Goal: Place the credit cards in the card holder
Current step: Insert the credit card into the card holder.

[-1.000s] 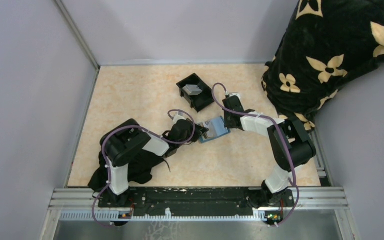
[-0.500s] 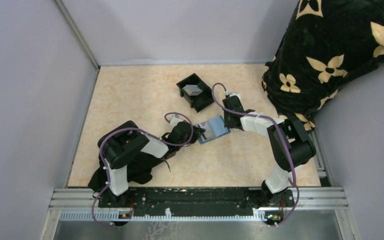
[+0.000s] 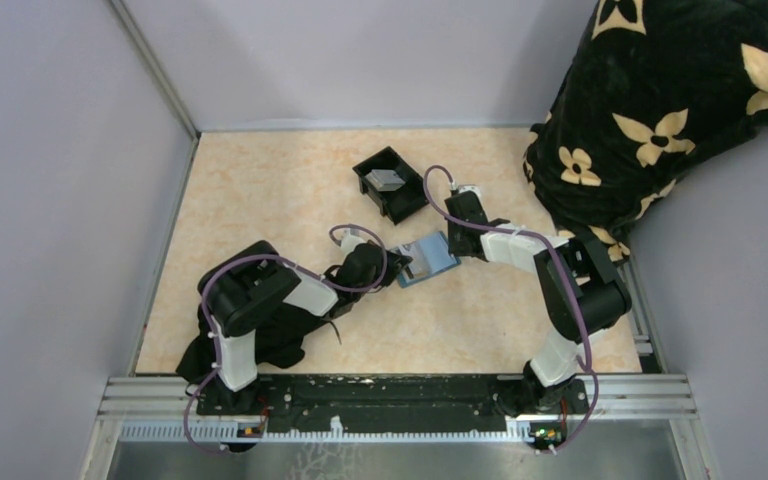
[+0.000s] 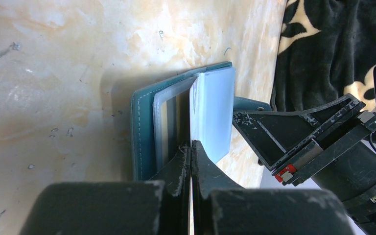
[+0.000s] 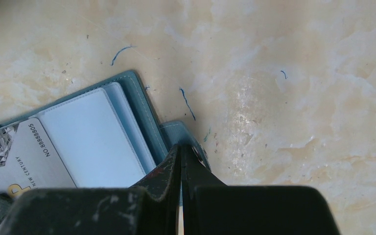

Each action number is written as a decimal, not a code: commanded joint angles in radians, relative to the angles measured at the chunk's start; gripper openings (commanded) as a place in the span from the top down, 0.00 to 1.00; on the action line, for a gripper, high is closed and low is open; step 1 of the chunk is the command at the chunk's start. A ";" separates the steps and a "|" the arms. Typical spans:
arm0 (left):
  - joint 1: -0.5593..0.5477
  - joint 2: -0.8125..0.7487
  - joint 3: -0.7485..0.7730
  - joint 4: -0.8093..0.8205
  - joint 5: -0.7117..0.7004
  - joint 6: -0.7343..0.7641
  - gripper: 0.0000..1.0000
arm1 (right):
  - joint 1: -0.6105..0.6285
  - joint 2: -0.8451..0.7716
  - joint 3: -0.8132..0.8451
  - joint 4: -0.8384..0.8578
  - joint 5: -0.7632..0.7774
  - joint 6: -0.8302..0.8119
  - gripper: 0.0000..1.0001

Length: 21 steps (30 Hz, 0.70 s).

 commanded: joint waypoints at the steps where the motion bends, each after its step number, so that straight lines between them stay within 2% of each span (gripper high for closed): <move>1: -0.006 0.028 0.019 0.021 0.023 -0.009 1.00 | -0.006 0.063 -0.021 -0.042 -0.021 0.000 1.00; 21: -0.031 0.063 0.032 0.013 -0.014 -0.034 1.00 | -0.005 0.066 -0.025 -0.042 -0.023 0.000 1.00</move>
